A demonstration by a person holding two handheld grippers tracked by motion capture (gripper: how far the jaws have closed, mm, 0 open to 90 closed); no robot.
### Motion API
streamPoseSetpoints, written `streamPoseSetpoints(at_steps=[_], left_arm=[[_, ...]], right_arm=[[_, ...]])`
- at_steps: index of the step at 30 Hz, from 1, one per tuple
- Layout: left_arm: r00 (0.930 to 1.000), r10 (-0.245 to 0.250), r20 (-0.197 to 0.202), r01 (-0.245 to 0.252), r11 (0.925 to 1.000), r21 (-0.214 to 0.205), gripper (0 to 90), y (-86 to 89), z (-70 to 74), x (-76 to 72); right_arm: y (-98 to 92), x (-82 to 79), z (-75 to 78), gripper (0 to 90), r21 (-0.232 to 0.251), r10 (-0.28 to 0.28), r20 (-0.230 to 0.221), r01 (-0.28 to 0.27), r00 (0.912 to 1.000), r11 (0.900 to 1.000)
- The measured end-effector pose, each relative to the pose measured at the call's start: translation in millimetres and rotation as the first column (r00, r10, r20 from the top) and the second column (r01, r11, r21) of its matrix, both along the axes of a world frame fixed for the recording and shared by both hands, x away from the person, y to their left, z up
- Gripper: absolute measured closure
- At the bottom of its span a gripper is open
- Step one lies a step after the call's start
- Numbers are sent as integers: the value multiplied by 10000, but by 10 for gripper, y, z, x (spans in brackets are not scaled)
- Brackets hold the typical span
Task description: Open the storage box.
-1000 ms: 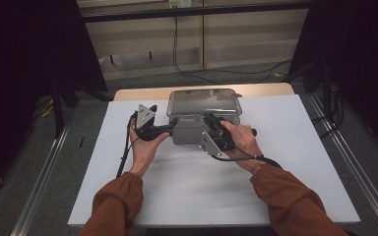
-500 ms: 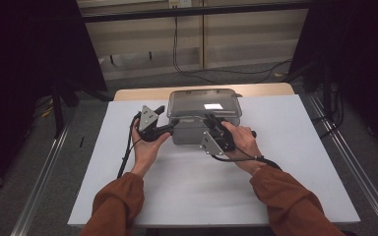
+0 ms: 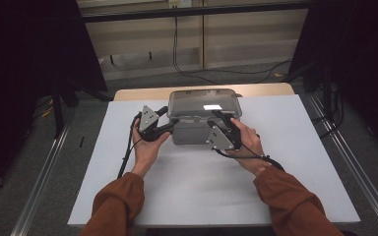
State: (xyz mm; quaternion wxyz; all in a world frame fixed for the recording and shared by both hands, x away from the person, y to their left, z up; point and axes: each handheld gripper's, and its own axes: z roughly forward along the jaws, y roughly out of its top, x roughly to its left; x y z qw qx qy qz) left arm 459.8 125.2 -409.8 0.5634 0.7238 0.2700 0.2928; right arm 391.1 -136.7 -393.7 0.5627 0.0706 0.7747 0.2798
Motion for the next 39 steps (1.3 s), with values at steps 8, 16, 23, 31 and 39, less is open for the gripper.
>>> streamPoseSetpoints(at_steps=[8, 16, 23, 31, 39], left_arm=[[10000, 20, 17, -20, 10000, -52, 451, 1, 3, 1], [9999, 170, 33, -170, 9999, 21, 423, 11, 7, 4], [9999, 118, 58, -117, 9999, -70, 463, 12, 16, 6], [10000, 56, 58, -55, 9999, -115, 472, 1, 42, 12], [9999, 42, 137, -39, 9997, -229, 473, 3, 76, 30]], right_arm=[[-183, 33, -9, 421, 1084, -422, -836, 512, 9956, 9928], [-417, 89, -12, 314, 2900, -480, -2136, 1103, 9757, 9506], [-598, 145, -43, 151, 3869, -401, -2846, 1531, 9578, 9093], [-687, 198, -25, 216, 4594, -12, -2870, 1388, 9579, 8773], [-769, 242, 1, 283, 4852, -15, -2739, 1395, 9618, 8632]])
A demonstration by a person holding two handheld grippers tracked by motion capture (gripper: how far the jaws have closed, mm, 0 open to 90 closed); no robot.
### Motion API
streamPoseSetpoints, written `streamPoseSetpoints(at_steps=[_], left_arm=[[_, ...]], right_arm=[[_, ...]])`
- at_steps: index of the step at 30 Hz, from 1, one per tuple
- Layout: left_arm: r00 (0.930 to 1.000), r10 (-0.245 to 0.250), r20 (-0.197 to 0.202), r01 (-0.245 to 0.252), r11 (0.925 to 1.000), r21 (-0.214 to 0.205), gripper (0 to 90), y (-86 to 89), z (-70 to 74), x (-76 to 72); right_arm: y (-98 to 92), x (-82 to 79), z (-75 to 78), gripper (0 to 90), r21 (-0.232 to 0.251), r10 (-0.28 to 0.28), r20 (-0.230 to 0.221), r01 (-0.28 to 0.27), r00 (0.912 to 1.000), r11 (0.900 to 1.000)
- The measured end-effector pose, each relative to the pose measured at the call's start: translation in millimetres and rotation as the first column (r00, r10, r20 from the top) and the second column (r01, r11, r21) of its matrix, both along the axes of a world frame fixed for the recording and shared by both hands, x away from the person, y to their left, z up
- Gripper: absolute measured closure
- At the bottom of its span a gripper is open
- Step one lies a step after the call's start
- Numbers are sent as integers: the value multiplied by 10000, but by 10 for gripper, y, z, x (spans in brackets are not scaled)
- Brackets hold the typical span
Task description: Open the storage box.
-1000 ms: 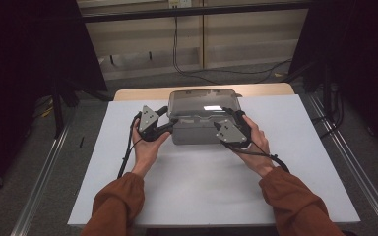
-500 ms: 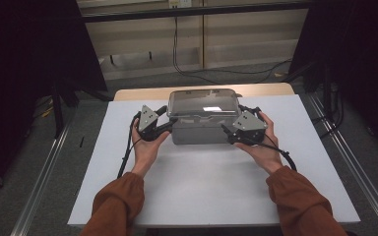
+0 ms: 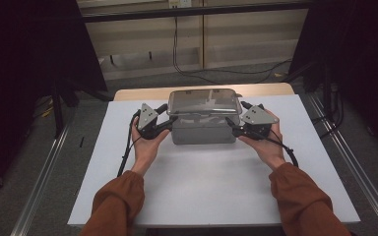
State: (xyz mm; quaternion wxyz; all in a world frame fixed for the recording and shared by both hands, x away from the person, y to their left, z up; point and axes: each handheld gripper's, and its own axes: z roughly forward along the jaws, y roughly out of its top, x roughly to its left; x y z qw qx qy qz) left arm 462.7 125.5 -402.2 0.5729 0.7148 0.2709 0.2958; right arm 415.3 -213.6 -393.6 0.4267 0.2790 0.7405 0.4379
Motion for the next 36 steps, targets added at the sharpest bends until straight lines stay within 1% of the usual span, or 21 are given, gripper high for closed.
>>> streamPoseSetpoints(at_steps=[2, 3, 4, 6, 8, 10, 11, 12, 17, 19, 21, 22, 24, 25, 26, 27, 31, 32, 33, 35, 36], left_arm=[[10000, 16, 6, -16, 10000, 41, 472, 1, 6, 10], [10000, 45, -53, -46, 10000, -84, 471, -16, 14, 32], [9999, 99, -44, -100, 9999, -66, 470, -17, 20, 40], [10000, 87, 1, -87, 9998, -151, 473, -15, 36, 51], [9999, 99, 29, -99, 9999, -40, 481, -4, 57, 62], [9999, 122, -40, -122, 9999, -80, 481, -6, 60, 78], [10000, 92, -32, -92, 10000, -3, 481, 0, 64, 89], [9999, 89, -64, -90, 9999, -64, 478, -4, 67, 95], [9999, 142, 4, -142, 9999, -77, 464, 3, 112, 112], [9999, 125, 44, -124, 9998, -161, 464, -1, 126, 125], [9999, 86, 76, -86, 10000, -50, 464, 4, 140, 133], [9999, 129, 68, -127, 9997, -190, 464, -6, 142, 135], [9998, 135, 112, -134, 9998, -152, 468, -5, 151, 142], [9998, 150, 115, -147, 9997, -207, 468, -8, 153, 143], [9998, 148, 146, -143, 9994, -306, 472, -14, 154, 147], [9999, 38, 127, -36, 9999, -143, 481, -15, 165, 154], [9999, -3, 121, 4, 10000, -40, 496, -22, 186, 162], [9998, 7, 218, -10, 9999, 167, 495, -33, 200, 166], [9998, 7, 218, -10, 9999, 167, 495, -33, 200, 166], [9996, -39, 278, 32, 9996, 276, 494, -41, 220, 178], [9996, -39, 278, 32, 9996, 276, 494, -41, 220, 178]], right_arm=[[-6, 16, 9, 299, 31, 35, 7, -35, 10000, 10000], [-23, 72, 53, 340, 26, 84, 22, -84, 10000, 10000], [-33, 90, 73, 352, 104, 100, 15, -100, 9999, 9999], [-64, 122, 104, 390, 484, 121, 11, -121, 9999, 9988], [-83, 144, 81, 411, 614, 156, -61, -152, 9999, 9980], [-102, 164, 53, 435, 779, 184, -186, -169, 9997, 9968], [-106, 172, 51, 437, 898, 169, -177, -152, 9997, 9958], [-106, 180, 54, 456, 970, 202, -128, -188, 9997, 9951], [-95, 192, 71, 481, 1073, 304, 4, -303, 9995, 9938], [-112, 190, 92, 500, 1246, 325, 123, -338, 9994, 9916], [-120, 190, 98, 501, 1327, 338, 148, -354, 9993, 9905], [-133, 191, 107, 507, 1395, 331, 197, -355, 9993, 9896], [-147, 197, 110, 506, 1639, 305, 122, -321, 9995, 9860], [-147, 197, 110, 506, 1639, 305, 122, -321, 9995, 9860], [-160, 205, 113, 509, 1872, 279, 123, -297, 9995, 9819], [-159, 207, 115, 510, 1857, 260, 159, -285, 9995, 9822], [-161, 225, 118, 511, 1810, 287, 277, -333, 9992, 9829], [-158, 228, 119, 512, 1910, 271, 243, -312, 9993, 9811], [-164, 235, 120, 512, 1855, 269, 249, -310, 9993, 9822], [-167, 258, 129, 514, 1926, 363, 117, -378, 9993, 9806], [-162, 265, 137, 515, 1927, 351, 167, -377, 9992, 9805]])
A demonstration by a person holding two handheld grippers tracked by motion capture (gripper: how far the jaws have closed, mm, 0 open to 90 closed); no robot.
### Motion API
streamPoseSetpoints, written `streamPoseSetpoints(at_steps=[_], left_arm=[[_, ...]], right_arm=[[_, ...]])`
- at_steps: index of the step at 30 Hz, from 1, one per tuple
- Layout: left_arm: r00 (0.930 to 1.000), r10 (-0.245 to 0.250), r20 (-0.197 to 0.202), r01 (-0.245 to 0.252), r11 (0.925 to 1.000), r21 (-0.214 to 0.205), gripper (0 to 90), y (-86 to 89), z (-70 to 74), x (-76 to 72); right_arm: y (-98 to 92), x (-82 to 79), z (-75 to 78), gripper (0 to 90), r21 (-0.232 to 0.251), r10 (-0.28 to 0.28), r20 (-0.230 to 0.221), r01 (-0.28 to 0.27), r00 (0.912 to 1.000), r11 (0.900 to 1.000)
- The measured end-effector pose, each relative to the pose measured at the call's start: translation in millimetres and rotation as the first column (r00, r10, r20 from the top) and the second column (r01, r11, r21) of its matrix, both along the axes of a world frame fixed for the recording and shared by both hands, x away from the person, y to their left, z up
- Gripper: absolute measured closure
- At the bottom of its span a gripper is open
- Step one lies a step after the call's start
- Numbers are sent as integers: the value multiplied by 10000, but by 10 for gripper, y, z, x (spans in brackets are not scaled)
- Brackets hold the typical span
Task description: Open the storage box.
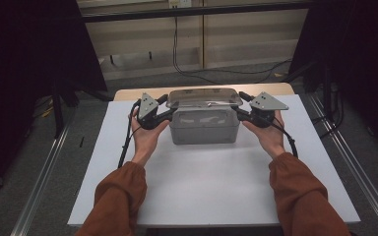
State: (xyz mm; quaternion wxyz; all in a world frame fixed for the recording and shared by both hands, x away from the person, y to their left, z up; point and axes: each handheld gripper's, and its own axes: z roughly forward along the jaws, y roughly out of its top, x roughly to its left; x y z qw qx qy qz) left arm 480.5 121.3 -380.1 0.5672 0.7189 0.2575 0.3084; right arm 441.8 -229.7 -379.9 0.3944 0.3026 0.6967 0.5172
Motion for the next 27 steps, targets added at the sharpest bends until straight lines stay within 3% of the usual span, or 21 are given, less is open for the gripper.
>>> streamPoseSetpoints(at_steps=[5, 17, 27], left_arm=[[10000, -36, 14, 36, 9992, -403, 494, 12, 3, 35], [9999, 50, 123, -47, 9997, -238, 500, 3, 63, 102], [9999, 135, 20, -135, 9997, -179, 566, -23, 62, 190]], right_arm=[[26, 28, 45, 518, 41, 60, 38, -60, 10000, 10000], [15, 103, 106, 554, 268, 182, 103, -185, 9998, 9995], [-6, 161, 104, 557, 528, 187, 58, -190, 9998, 9984]])
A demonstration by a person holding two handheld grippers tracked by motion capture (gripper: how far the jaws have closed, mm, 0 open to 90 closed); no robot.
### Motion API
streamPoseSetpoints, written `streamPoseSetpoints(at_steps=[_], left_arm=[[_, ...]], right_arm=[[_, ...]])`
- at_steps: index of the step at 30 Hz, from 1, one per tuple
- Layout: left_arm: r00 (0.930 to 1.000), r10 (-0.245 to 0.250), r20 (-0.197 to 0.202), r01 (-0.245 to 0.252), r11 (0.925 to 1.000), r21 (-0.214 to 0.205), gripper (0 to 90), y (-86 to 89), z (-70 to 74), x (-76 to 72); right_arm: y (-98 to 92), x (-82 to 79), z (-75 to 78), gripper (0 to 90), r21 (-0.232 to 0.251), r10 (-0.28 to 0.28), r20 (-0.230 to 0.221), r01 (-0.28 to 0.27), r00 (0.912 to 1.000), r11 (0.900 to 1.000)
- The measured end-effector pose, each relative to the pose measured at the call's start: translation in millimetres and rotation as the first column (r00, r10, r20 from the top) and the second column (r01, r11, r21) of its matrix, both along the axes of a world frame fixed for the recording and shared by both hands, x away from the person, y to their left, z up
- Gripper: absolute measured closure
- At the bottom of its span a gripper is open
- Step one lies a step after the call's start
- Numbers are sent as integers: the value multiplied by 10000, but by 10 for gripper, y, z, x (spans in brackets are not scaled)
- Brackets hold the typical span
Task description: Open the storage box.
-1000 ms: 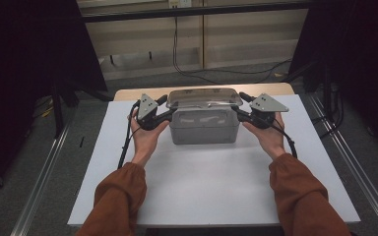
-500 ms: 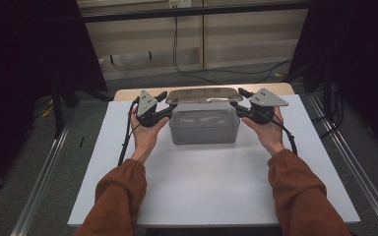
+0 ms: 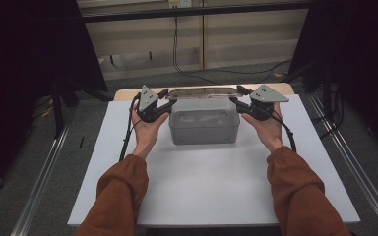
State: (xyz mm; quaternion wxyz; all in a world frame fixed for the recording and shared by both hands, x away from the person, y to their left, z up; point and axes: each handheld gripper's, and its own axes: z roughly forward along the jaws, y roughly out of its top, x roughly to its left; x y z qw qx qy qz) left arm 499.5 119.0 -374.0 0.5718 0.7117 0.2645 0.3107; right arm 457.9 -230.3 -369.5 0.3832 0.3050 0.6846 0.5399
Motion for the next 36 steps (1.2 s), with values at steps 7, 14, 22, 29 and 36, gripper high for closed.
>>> streamPoseSetpoints(at_steps=[7, 14, 22, 29, 36], left_arm=[[9996, 101, 282, -102, 9999, 35, 590, -3, 6, 21], [9997, 177, 179, -175, 9998, -94, 600, 7, -6, 41], [9997, 166, -166, -174, 9987, -482, 634, 55, -11, 105], [9997, 244, -68, -246, 9992, -315, 627, 31, -11, 143], [9997, 157, -165, -162, 9994, -315, 630, 21, 48, 229]], right_arm=[[-47, 84, -15, 560, 496, 124, -282, -110, 9995, 9987], [-59, 139, -17, 558, 421, 11, -367, 4, 9993, 9991], [-71, 187, -22, 603, 432, -31, -305, 44, 9995, 9991], [-86, 242, 17, 611, 480, 15, -336, 1, 9994, 9988], [-92, 278, 37, 621, 653, 34, -297, -14, 9996, 9979]])
